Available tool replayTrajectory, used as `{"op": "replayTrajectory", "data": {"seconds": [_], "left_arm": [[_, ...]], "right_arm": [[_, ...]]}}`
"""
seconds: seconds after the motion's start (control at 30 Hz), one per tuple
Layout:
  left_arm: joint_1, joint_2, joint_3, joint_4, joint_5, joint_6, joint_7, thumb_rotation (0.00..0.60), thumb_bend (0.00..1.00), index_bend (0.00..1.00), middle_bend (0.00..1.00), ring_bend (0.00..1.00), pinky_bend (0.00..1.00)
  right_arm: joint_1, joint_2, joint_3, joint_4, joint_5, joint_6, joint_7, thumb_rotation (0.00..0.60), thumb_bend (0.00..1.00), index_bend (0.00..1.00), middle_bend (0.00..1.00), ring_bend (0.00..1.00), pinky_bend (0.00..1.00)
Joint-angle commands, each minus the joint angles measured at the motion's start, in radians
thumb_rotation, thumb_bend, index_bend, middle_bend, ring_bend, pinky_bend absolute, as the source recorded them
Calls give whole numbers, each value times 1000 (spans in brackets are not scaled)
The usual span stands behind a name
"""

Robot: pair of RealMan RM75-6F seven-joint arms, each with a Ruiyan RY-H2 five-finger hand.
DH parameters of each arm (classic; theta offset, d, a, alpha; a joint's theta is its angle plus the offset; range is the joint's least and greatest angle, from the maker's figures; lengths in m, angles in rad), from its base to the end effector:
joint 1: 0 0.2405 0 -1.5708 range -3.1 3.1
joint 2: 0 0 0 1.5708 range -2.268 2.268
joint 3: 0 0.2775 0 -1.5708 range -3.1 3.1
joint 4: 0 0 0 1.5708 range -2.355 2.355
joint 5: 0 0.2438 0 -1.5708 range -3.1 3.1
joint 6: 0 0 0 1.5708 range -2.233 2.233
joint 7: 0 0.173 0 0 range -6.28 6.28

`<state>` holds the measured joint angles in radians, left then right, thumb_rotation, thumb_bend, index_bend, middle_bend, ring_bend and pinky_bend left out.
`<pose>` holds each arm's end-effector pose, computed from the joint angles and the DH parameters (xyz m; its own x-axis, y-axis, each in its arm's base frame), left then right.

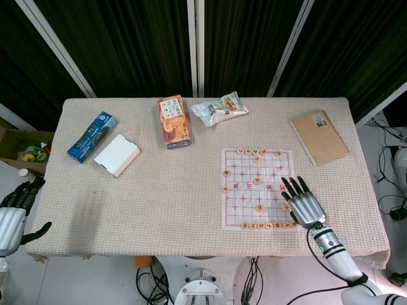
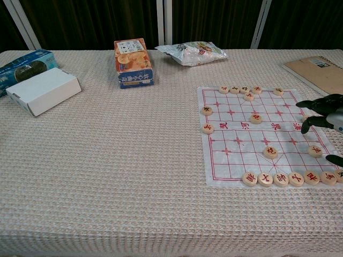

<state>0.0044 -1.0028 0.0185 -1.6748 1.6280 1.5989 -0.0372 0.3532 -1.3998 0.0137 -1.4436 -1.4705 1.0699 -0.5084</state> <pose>-0.3345 0.1668 0.1690 0.4126 -0.0058 0.9109 0.9096 -0.0516 -0.4123 -0.3062 -0.2785 -0.0182 0.7668 -0.2038 0.6087 -0.6348 -0.3808 0.6723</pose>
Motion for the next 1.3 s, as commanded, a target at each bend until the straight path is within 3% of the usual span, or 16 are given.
{"op": "replayTrajectory", "data": {"seconds": [0.03,1.3], "left_arm": [[0,0,0,1,1,0,0,600,206,81,126,91,224],[-6,-2,-1,0,-8,-12,6,600,206,82,126,91,224]], "right_arm": [[2,-2,-3,3,-3,5,6,600,300,300,0,0,0],[23,-38,-39,76,-47,43,56,600,306,431,0,0,0]]}}
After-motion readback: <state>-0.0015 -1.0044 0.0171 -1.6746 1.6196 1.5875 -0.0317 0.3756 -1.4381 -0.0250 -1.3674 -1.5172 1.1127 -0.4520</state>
